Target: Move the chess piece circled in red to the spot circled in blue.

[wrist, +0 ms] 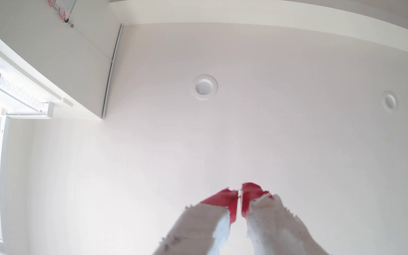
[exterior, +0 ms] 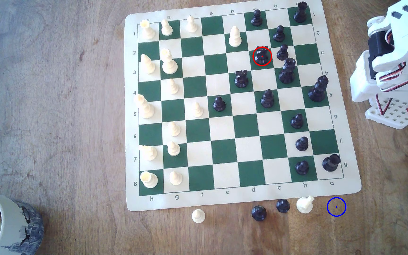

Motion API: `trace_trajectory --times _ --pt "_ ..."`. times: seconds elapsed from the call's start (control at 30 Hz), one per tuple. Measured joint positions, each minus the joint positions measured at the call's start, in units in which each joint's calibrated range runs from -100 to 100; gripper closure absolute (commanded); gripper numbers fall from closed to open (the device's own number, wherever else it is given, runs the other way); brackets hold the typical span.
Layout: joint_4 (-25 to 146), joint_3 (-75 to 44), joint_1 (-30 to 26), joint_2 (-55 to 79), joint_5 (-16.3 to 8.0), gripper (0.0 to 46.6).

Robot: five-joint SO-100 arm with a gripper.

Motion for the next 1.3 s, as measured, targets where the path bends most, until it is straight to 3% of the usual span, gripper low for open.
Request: trace_trajectory --times 0.3,0.6,0.8,0.97,1.1,1.17,1.3 --pt "7.81 0.00 4.79 0.00 0.00 46.4" --pt "48.05 -0.81 11.87 -0.17 0.00 46.4" --pt "87.09 -10.48 16.59 0.00 -0.05 46.4" --pt "107.73 -18.35 21.68 0.75 -0.05 46.4" --pt "121.75 -25.40 22.71 5.53 -0.24 46.4" --pt "126.22 -28.56 22.86 8.55 0.83 46.4" --pt "150.04 -45.37 19.91 23.21 2.05 44.7"
